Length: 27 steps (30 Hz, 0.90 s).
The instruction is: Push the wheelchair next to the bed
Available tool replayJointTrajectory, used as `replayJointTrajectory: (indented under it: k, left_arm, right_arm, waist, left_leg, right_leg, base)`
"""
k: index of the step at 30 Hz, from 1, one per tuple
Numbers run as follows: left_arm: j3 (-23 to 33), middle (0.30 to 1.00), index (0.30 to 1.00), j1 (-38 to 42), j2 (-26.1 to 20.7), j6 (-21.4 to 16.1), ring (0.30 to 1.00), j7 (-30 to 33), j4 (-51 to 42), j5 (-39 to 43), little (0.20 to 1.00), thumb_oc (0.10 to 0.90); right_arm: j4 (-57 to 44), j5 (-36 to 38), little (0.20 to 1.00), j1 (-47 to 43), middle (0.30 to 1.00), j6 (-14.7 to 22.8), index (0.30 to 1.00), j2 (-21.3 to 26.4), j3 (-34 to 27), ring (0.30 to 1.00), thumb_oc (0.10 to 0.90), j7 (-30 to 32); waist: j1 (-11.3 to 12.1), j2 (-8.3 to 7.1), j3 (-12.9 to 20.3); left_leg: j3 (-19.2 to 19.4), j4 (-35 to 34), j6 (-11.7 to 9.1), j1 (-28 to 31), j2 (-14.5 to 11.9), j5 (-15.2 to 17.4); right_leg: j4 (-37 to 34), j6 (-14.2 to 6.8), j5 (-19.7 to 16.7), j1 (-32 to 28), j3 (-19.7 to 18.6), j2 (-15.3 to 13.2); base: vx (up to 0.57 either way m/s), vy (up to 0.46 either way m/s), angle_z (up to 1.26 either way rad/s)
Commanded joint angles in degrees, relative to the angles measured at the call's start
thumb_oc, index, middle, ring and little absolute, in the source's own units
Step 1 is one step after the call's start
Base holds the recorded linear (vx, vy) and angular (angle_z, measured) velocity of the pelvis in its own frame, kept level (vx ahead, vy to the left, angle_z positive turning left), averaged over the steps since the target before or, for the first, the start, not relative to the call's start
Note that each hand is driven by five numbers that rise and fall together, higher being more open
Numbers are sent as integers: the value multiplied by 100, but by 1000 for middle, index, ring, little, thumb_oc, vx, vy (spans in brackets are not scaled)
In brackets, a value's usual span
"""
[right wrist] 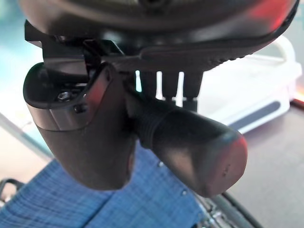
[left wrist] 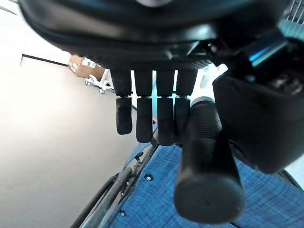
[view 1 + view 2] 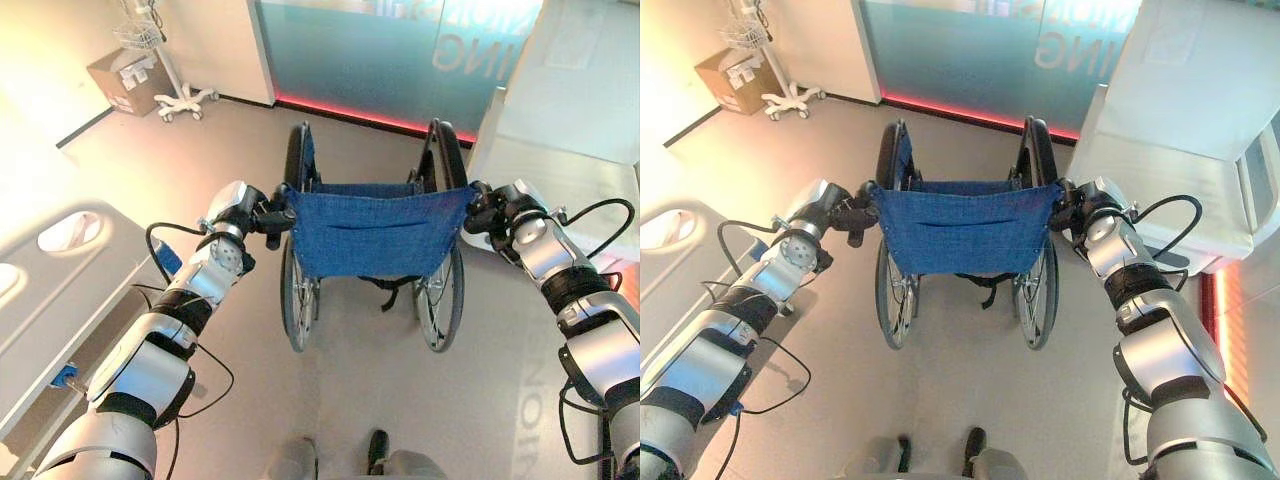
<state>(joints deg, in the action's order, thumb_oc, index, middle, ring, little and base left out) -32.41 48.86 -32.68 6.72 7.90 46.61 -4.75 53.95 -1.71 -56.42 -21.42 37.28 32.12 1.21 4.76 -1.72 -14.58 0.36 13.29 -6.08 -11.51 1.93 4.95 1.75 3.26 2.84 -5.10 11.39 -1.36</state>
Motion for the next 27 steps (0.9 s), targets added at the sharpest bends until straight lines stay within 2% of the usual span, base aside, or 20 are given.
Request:
replayJointTrajectory:
  k: [1, 3, 5, 7, 10, 15, 18, 20, 21, 22, 23, 24, 25, 26, 27]
  left_arm:
    - [-103, 300, 300, -266, -184, -117, 300, -66, -79, -240, 300, 400]
    - [32, 300, 300, -515, -286, -111, 300, -79, -116, -302, 300, 400]
    - [122, 300, 300, -622, -339, -87, 300, -81, -101, -354, 300, 400]
    - [245, 300, 300, -715, -452, -121, 300, -44, -42, -377, 300, 400]
    - [299, 300, 300, -741, -550, -149, 300, -24, -40, -462, 300, 400]
    - [186, 300, 300, -484, -748, -124, 300, 70, -38, -506, 300, 400]
    - [133, 300, 300, -355, -766, -153, 300, 144, 25, -449, 300, 400]
    - [114, 300, 300, -366, -749, -186, 300, 130, 45, -376, 300, 400]
    - [145, 300, 300, -458, -705, -213, 300, 105, 0, -301, 300, 400]
    - [150, 300, 300, -475, -698, -215, 300, 105, -9, -297, 300, 400]
    - [189, 300, 300, -633, -611, -261, 300, 43, -87, -211, 300, 400]
    - [220, 300, 300, -734, -526, -324, 300, 10, -112, -214, 300, 400]
    - [222, 300, 300, -737, -527, -324, 300, 10, -113, -215, 300, 400]
    - [230, 300, 300, -821, -457, -397, 300, -27, -217, -178, 300, 400]
    - [230, 300, 300, -830, -453, -434, 300, -42, -243, -173, 300, 400]
  right_arm:
    - [-685, -829, 300, -479, 300, 946, 300, 176, 753, 300, 400, -210]
    - [-526, -769, 300, -546, 300, 1198, 300, 163, 780, 300, 400, -317]
    - [-361, -796, 300, -591, 300, 1414, 300, 100, 800, 300, 400, -375]
    - [-214, -763, 300, -559, 300, 1650, 300, -18, 794, 300, 400, -322]
    - [-361, -777, 300, -351, 300, 1588, 300, -90, 687, 300, 400, -324]
    - [-215, -765, 300, -420, 300, 1756, 300, -233, 652, 300, 400, -210]
    - [-37, -788, 300, -553, 300, 1929, 300, -305, 642, 300, 400, -85]
    - [77, -918, 300, -584, 300, 2068, 300, -343, 633, 300, 400, 27]
    - [135, -980, 300, -547, 300, 2121, 300, -343, 614, 300, 400, 95]
    - [135, -985, 300, -540, 300, 2121, 300, -344, 616, 300, 400, 98]
    - [152, -1075, 300, -474, 300, 2149, 300, -344, 613, 300, 400, 122]
    - [171, -1151, 300, -468, 300, 2129, 300, -368, 611, 300, 400, 120]
    - [171, -1151, 300, -468, 300, 2129, 300, -370, 612, 300, 400, 120]
    - [181, -1202, 300, -541, 300, 2100, 300, -383, 649, 300, 400, 159]
    - [173, -1235, 300, -568, 300, 2083, 300, -372, 653, 300, 400, 174]
  waist:
    - [349, 234, -124]
    - [577, 309, -67]
    - [702, 326, 28]
    - [824, 221, 222]
    - [935, 60, 317]
    - [1117, -165, 432]
    - [1203, -228, 448]
    - [1302, -296, 488]
    - [1340, -333, 523]
    - [1341, -336, 528]
    - [1332, -319, 561]
    - [1303, -282, 550]
    - [1295, -288, 543]
    - [1150, -125, 410]
    - [1117, -84, 381]
  left_leg:
    - [215, -167, 319, -622, 313, -1262]
    - [186, -541, 328, -651, 427, -1447]
    - [201, -583, 388, -621, 450, -1384]
    - [267, -426, 647, -488, 502, -962]
    - [227, -71, 847, -463, 527, -577]
    - [96, -81, 1063, -318, 639, -411]
    - [109, -14, 1134, -413, 654, -358]
    - [151, 0, 1201, -470, 707, -321]
    - [171, -4, 1254, -445, 760, -281]
    - [176, -5, 1257, -434, 761, -272]
    - [193, -14, 1276, -291, 717, -188]
    - [205, 2, 1262, -154, 647, -117]
    - [202, 10, 1263, -150, 657, -110]
    - [80, -12, 1182, 238, 448, 19]
    - [42, -18, 1166, 275, 399, 33]
  right_leg:
    - [656, -250, 487, -265, -563, 501]
    - [716, -217, 695, -477, -745, 680]
    - [800, -210, 863, -573, -762, 701]
    - [952, -284, 1016, -675, -690, 570]
    - [1146, -344, 1065, -741, -470, 393]
    - [1499, -754, 451, -695, -148, 10]
    - [1737, -830, 244, -737, -95, -89]
    - [2018, -943, -152, -815, -60, -161]
    - [2234, -1047, -526, -773, -56, -202]
    - [2253, -1054, -555, -756, -49, -216]
    - [2368, -1047, -681, -573, 88, -362]
    - [2312, -998, -659, -361, 246, -547]
    - [2326, -1000, -644, -366, 252, -556]
    - [2136, -879, -324, 320, 390, -784]
    - [2058, -842, -287, 486, 395, -812]
  base:
    - [469, -58, -37]
    - [489, 8, -62]
    - [407, 80, -93]
    - [404, 127, -57]
    - [395, 98, -23]
    - [286, 40, -35]
    - [177, 58, -15]
    - [242, 123, -2]
    - [195, 102, -5]
    - [331, 135, -2]
    - [331, 76, 7]
    - [319, 68, 4]
    - [325, -53, 1]
    - [220, -84, -8]
    - [343, -176, -18]
